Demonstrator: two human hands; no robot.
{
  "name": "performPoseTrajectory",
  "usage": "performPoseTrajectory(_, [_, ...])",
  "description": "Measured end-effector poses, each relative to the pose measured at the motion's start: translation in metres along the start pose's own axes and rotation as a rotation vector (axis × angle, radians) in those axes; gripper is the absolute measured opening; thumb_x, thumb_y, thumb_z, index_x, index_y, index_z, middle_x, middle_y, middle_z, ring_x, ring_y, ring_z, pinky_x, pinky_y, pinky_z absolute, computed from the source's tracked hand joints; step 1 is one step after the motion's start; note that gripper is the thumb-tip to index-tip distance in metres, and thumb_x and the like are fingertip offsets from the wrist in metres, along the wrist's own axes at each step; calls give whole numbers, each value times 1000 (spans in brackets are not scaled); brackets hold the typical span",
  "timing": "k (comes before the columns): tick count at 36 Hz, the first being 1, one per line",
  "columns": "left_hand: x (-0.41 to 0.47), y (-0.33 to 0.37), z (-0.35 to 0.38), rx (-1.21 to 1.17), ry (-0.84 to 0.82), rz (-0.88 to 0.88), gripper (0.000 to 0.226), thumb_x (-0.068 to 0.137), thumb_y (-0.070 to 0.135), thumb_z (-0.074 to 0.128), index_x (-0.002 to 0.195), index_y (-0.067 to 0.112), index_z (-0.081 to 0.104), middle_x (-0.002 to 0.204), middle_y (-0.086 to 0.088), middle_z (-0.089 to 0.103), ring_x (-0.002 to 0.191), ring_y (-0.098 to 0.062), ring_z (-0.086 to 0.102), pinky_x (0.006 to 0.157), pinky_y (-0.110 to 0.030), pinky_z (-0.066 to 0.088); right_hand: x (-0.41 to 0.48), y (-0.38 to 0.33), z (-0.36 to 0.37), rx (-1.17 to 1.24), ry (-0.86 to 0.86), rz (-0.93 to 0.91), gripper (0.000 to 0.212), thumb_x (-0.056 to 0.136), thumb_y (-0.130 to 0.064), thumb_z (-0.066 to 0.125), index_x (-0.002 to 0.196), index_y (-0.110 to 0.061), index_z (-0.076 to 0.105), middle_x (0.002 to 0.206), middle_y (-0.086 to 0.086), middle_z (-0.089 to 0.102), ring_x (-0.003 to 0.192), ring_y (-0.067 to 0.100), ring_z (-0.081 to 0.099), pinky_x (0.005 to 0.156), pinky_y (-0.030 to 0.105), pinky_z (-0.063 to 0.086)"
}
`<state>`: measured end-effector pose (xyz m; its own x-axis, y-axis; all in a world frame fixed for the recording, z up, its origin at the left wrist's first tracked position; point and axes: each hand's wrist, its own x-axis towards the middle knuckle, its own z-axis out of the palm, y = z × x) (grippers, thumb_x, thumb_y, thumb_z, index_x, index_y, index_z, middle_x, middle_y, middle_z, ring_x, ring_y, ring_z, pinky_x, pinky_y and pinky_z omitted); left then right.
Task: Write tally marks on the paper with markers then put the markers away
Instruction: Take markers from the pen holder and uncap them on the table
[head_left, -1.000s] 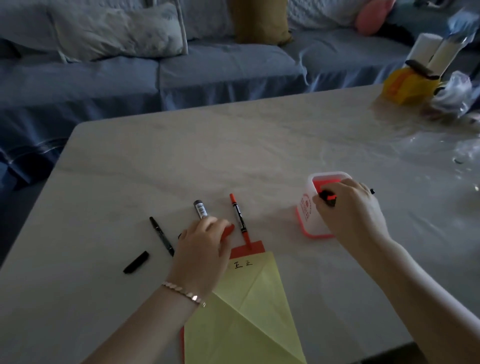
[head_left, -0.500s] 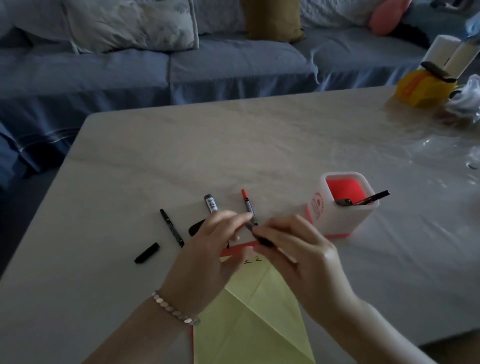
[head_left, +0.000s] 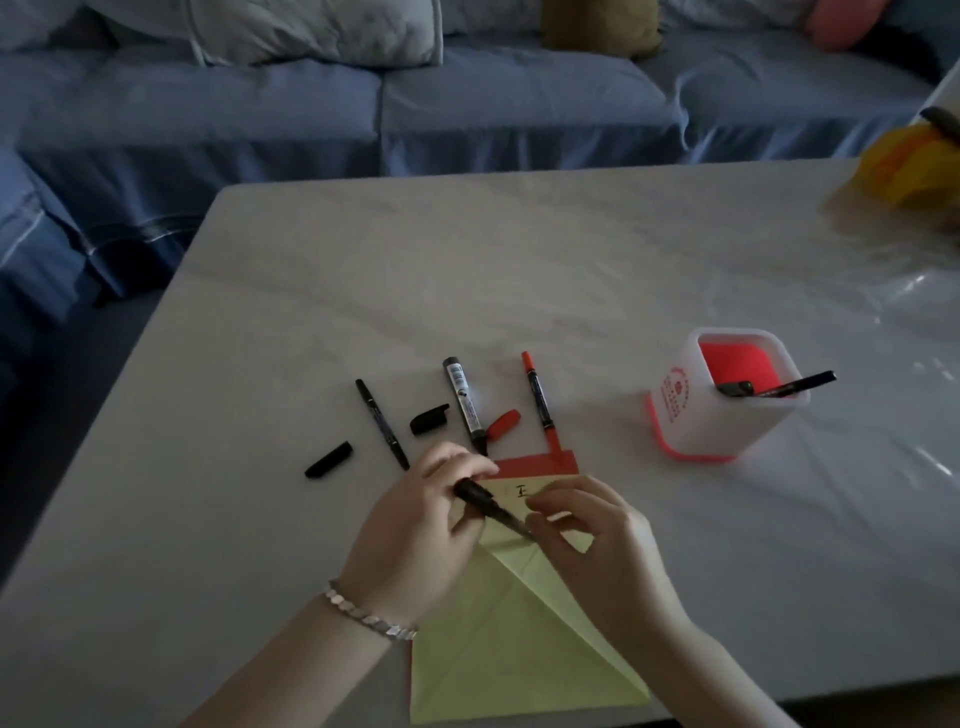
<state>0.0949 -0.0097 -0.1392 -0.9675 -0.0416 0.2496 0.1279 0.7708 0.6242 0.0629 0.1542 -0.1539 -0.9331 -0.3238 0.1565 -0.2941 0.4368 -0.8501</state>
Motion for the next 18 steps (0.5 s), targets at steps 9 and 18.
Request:
performPoseTrajectory(9, [-18, 8, -8, -603, -80, -483, 30, 79, -12, 56, 95, 14, 60, 86, -5, 67, 71, -15, 69, 64, -32, 58, -12, 17, 16, -246, -231, -66, 24, 82, -18, 65, 106, -20, 67, 93, -17, 58, 95, 8, 49, 82, 14, 36])
performPoseTrajectory(18, [-20, 2, -39, -570, -50, -409, 7, 76, 1, 67, 76, 8, 68, 67, -7, 70, 60, -19, 67, 59, -25, 56, -2, 1, -21, -134, -197, -49, 23, 77, -17, 70, 99, -25, 72, 82, -21, 63, 82, 3, 58, 73, 10, 44])
